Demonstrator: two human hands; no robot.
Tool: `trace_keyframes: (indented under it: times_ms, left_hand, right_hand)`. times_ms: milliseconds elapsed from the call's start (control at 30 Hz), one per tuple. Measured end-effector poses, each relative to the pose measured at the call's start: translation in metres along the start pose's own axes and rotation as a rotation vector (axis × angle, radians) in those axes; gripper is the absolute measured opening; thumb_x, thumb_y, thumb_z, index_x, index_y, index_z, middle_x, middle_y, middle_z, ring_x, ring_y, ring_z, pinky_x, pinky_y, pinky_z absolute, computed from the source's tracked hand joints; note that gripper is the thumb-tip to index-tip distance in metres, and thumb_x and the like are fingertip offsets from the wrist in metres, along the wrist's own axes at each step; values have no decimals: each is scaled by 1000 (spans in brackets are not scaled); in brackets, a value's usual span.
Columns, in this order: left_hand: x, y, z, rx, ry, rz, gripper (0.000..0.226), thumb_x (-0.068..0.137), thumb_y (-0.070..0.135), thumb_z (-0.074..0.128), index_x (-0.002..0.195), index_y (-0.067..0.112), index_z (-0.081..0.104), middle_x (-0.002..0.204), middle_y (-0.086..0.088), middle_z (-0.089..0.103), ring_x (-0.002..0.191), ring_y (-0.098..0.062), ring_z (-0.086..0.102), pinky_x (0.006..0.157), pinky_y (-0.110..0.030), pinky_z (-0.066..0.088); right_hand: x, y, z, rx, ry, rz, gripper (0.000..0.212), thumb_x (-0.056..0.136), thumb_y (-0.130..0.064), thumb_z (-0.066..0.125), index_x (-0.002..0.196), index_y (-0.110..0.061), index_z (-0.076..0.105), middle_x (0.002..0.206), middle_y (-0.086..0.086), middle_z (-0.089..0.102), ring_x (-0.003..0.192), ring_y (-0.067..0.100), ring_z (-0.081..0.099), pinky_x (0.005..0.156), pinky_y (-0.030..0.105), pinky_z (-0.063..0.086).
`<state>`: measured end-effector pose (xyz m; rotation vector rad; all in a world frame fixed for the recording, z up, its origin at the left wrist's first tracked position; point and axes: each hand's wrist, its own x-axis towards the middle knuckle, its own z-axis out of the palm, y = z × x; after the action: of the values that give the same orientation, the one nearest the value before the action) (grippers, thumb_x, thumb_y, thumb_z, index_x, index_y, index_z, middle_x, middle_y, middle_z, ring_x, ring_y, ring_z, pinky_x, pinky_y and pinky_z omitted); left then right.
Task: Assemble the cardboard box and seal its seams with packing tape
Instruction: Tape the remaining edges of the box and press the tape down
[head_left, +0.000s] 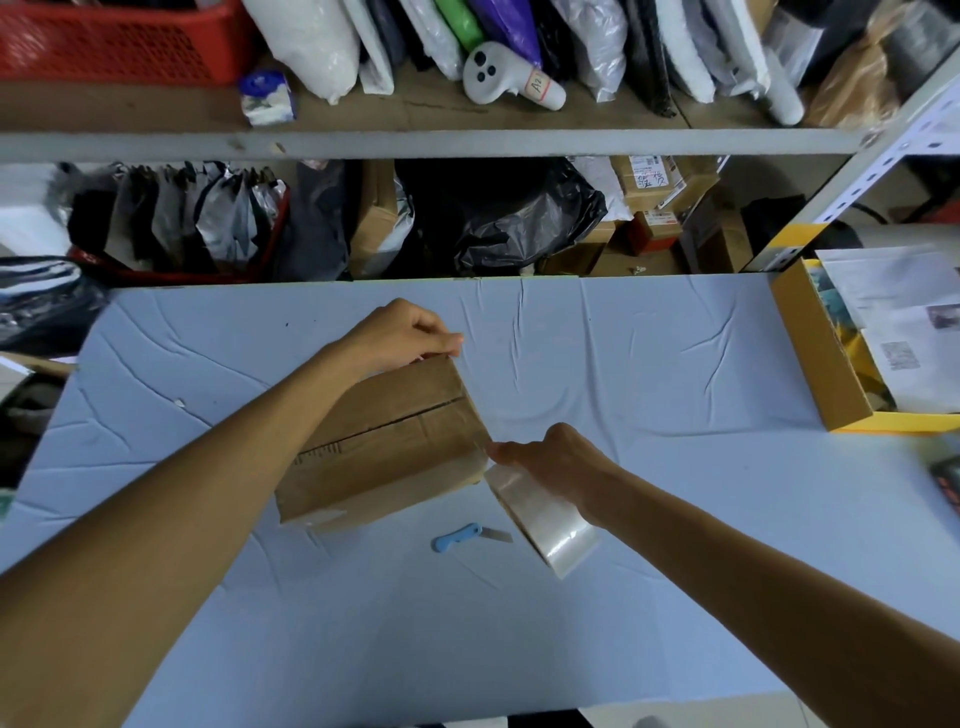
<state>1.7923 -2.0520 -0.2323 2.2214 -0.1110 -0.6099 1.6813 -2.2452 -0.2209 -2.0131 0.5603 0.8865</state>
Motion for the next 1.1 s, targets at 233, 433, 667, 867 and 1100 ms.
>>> trace_keyframes:
  times_ms: [233,433,667,867,1100]
  left_hand:
    - [-6,3,8,106,47,101,22,77,46,73,81,24,73,89,7,70,82,-4,61,72,-23,45]
    - [-11,10,4,164,-30,152,18,71,36,81,79,22,74,84,9,71,79,-6,64,73,-25,51]
    - [-3,9,9,159,-27,73,14,72,34,80,73,23,72,87,3,71,87,-12,64,81,-32,50]
    - [0,15,9,216,-47,45,12,74,31,79,68,25,70,84,7,71,87,-10,62,78,-31,49]
    - [-1,21,11,136,7,-83,23,70,16,79,90,26,73,85,-4,71,85,-18,66,82,-36,54]
  right_hand:
    - [1,-1,-1,-9,0,-5,46,80,-48,69,89,-8,50,66,0,38,57,13,37,50,24,28]
    - [1,-2,-1,-5,-5,-3,47,81,-47,68,96,-6,52,68,1,41,58,13,40,50,23,29]
    - [4,-1,-1,-28,4,-14,47,81,-50,67,93,-8,48,70,0,40,58,12,38,49,23,27]
    - [10,8,7,-34,35,-41,44,84,-53,61,82,-12,46,73,1,44,62,14,43,54,25,33]
    - [12,13,13,-3,10,-16,54,85,-54,59,108,-6,54,99,9,58,81,23,54,66,31,39]
